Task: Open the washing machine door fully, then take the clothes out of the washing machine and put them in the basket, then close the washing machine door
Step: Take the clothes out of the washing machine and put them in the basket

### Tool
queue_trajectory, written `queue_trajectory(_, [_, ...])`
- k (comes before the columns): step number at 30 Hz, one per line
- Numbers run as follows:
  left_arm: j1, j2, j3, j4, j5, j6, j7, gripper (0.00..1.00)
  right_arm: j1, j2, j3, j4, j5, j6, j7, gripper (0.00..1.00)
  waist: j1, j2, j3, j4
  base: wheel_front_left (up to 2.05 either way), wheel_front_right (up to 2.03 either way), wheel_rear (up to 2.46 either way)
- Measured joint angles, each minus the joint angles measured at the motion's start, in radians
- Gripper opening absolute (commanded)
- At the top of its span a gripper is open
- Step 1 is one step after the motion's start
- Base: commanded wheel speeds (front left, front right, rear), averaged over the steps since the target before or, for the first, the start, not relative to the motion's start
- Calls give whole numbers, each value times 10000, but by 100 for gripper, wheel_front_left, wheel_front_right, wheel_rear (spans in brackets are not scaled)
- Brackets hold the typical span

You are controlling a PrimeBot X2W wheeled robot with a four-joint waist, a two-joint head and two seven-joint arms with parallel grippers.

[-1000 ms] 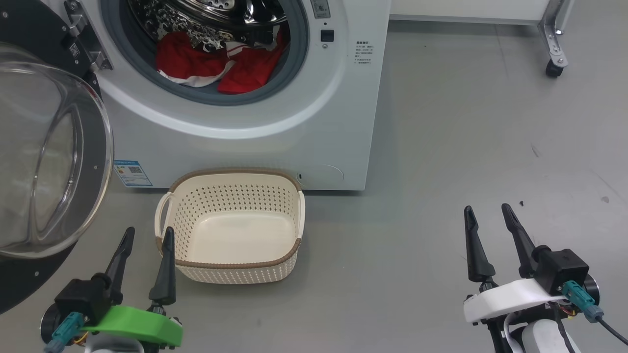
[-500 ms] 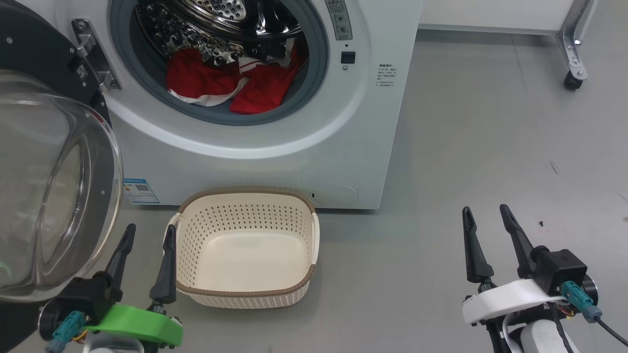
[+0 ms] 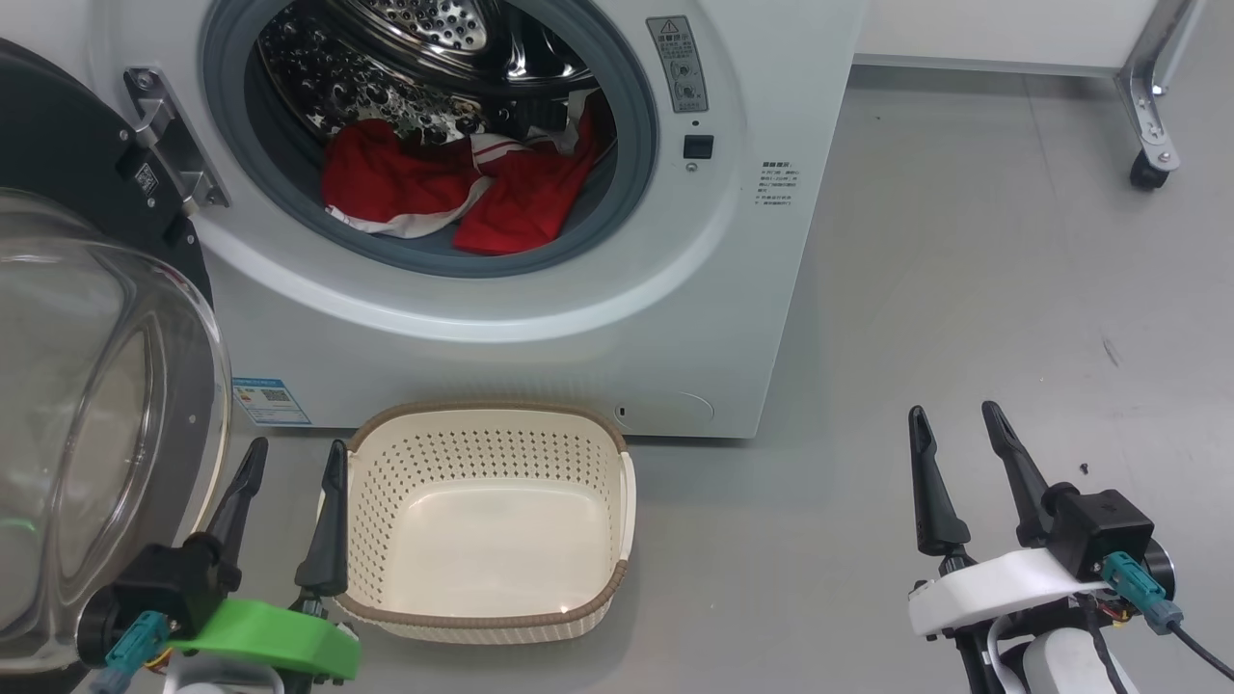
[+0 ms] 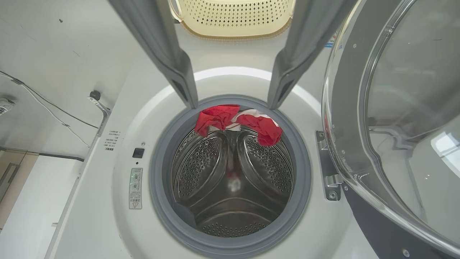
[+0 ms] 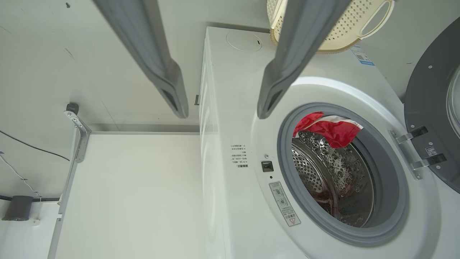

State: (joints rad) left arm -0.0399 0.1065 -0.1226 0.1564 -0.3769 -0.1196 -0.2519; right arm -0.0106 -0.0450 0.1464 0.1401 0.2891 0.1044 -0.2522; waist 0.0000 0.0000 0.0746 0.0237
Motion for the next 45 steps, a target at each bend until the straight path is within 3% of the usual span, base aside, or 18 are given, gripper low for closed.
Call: queue_trajectory(45, [0,2,-48,84,104,-2,0,100,-11,2,132,13,81,-12,0,100,0,0,129,-14,9,-9,0])
